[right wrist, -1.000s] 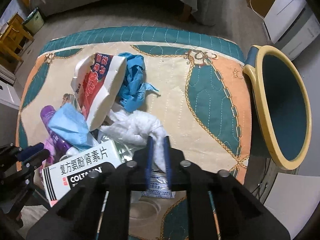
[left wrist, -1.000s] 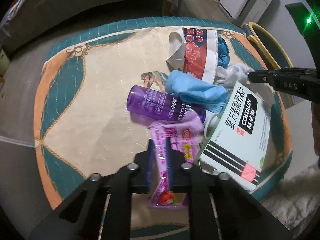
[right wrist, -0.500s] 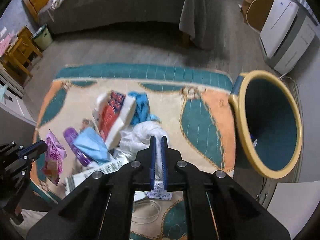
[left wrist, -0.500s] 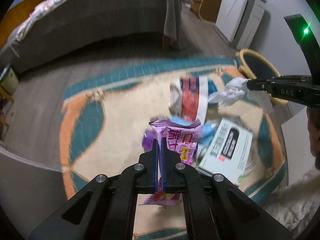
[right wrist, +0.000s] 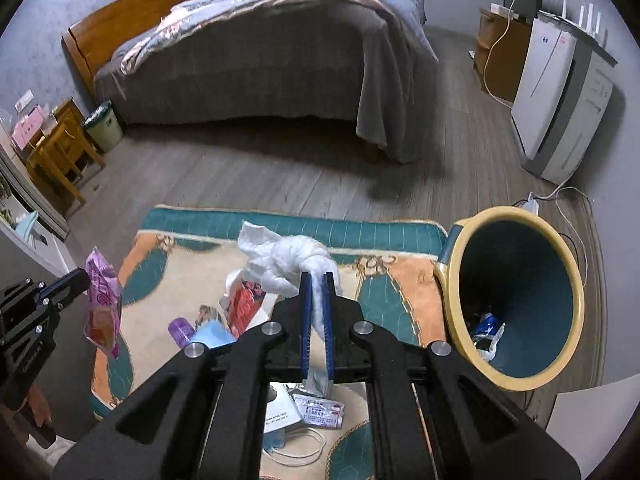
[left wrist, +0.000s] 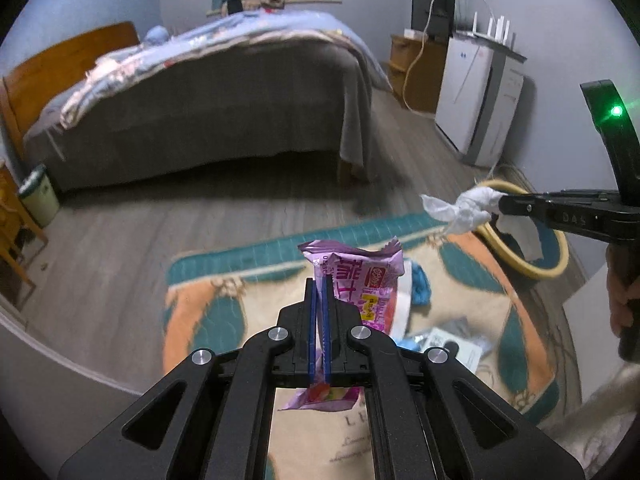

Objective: Collect trash
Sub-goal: 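Carry the pink wrapper and tissue over the wastebasket with both tools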

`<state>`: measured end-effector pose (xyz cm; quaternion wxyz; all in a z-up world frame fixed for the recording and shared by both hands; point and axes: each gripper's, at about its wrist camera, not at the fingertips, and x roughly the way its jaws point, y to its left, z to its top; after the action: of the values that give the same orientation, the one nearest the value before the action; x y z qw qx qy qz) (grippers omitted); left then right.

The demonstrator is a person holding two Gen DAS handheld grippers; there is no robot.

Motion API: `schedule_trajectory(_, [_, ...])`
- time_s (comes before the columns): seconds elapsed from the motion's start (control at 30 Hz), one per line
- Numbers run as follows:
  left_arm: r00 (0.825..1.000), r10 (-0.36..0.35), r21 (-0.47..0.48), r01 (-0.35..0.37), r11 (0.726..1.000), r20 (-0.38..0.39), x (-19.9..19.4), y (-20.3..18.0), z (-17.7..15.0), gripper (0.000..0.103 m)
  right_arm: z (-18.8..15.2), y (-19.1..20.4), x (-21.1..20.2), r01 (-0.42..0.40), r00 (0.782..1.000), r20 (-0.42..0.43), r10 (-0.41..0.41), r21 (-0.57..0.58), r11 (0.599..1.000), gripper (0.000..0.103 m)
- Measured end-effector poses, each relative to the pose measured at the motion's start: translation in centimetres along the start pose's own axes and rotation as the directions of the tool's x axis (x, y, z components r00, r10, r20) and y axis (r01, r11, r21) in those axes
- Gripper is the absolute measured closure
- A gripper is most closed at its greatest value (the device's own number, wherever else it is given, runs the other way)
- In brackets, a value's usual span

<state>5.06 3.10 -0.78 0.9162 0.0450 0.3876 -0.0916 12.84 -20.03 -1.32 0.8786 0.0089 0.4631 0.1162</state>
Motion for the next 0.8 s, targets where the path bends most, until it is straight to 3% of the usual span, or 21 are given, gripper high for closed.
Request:
schedule_trajectory(0.47, [0.999, -0.008, 0.007, 0.008, 1.0, 0.033, 0.0, -0.6, 1.2, 0.1, 0.5, -1.1, -1.0, -0.012, 0.999, 0.038, 0.012, 0.003, 1.0, 0.098])
schedule_trajectory(0.8, [0.998, -0.045, 0.047, 0.043, 0.998, 0.046, 1.2, -3.4, 2.9, 0.1, 1.0, -4.7, -1.8, 0.033, 0.997, 0.069, -0.036, 0.039, 0.999, 0.098])
